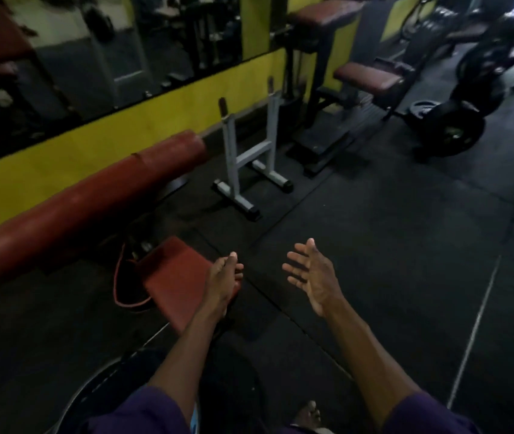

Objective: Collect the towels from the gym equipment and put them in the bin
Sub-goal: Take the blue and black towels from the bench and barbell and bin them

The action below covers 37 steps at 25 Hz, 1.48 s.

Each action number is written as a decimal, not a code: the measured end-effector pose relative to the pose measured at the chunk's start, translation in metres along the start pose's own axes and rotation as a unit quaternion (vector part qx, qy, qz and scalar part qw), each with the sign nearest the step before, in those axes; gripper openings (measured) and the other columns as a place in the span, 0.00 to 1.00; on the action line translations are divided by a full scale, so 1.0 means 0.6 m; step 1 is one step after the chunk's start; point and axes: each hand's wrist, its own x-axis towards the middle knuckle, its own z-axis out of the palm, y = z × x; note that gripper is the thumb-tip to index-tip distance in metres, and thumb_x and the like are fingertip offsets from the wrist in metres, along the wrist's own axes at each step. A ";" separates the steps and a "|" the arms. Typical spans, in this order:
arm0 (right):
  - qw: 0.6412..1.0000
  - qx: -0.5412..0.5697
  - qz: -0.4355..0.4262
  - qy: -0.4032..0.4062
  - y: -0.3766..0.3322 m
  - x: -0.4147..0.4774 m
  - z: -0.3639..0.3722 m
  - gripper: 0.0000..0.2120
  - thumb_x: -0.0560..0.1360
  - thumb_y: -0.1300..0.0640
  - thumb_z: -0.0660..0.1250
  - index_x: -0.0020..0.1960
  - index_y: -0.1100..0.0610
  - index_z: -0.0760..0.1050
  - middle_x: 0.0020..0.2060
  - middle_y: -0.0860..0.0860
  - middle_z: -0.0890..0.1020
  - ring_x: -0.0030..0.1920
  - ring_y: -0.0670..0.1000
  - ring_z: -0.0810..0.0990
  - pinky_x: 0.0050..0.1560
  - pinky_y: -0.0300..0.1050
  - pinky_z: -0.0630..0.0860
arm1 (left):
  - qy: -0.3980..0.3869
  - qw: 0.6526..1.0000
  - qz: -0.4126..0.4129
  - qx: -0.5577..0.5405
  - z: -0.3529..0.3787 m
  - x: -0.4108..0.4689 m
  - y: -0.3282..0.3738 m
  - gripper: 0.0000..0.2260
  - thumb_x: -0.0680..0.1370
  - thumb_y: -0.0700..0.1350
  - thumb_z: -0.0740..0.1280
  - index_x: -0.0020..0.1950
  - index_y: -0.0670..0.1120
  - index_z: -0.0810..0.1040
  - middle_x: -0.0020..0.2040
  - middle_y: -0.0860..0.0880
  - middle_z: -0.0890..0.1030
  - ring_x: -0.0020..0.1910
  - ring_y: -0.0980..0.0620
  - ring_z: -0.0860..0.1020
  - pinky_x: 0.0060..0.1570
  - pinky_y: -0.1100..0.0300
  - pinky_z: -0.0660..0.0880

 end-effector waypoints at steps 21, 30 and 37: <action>0.968 0.067 -0.107 0.219 -0.453 0.371 -0.553 0.31 0.80 0.33 0.54 0.71 0.55 0.71 0.62 0.55 0.81 0.57 0.57 0.83 0.60 0.56 0.78 | -0.273 0.953 0.087 0.100 0.827 0.319 0.330 0.17 0.81 0.57 0.58 0.50 0.46 0.79 0.50 0.44 0.83 0.46 0.47 0.81 0.47 0.52 0.75; 0.939 0.104 -0.124 0.302 -0.609 0.562 -0.733 0.30 0.79 0.31 0.53 0.68 0.52 0.74 0.59 0.53 0.83 0.54 0.55 0.85 0.54 0.54 0.78 | -0.372 0.910 0.110 0.147 1.147 0.452 0.444 0.23 0.75 0.66 0.59 0.52 0.49 0.80 0.52 0.47 0.84 0.51 0.47 0.82 0.52 0.48 0.77; 0.920 0.140 -0.147 0.336 -0.739 0.706 -0.986 0.26 0.79 0.31 0.53 0.61 0.48 0.76 0.58 0.53 0.84 0.54 0.55 0.85 0.51 0.52 0.78 | -0.414 0.899 0.063 0.128 1.478 0.513 0.499 0.22 0.79 0.64 0.58 0.54 0.49 0.82 0.52 0.48 0.85 0.53 0.46 0.83 0.55 0.48 0.76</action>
